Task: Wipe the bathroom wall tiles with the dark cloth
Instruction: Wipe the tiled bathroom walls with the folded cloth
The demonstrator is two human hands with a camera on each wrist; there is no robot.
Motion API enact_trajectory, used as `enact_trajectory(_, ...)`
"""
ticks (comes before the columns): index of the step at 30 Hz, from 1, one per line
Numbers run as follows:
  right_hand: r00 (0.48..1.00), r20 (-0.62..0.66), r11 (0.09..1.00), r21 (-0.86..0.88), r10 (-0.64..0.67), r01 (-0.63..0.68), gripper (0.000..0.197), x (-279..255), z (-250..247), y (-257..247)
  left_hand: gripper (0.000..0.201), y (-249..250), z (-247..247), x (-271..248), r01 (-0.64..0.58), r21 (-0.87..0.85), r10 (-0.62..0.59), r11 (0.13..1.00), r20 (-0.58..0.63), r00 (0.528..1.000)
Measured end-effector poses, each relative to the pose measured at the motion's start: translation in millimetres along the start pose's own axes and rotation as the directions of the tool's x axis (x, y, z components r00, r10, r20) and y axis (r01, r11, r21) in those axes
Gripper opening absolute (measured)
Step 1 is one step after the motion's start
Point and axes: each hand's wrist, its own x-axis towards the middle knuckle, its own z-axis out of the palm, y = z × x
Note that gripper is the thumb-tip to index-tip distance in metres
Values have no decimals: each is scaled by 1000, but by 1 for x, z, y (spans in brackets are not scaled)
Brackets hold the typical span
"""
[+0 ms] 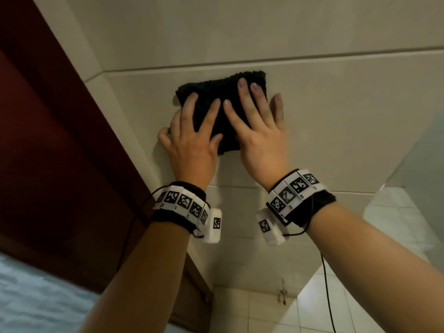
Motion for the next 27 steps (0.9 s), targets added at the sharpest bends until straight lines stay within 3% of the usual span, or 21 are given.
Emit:
enact_trajectory(10, 998, 33, 995, -84, -51, 53, 53, -8, -19, 25, 67, 31, 6, -6, 90, -97, -91, 991, -3, 996)
enact_trajectory(21, 999, -8, 982, -181, 44, -45, 47, -50, -70, 107, 68, 146, 5, -8, 34, -162, -28, 986, 40, 999)
enact_trajectory(27, 995, -47, 991, -100, 88, -92, 54, -47, -55, 93, 70, 124, 5, -4, -91, -85, 93, 992, 12, 996)
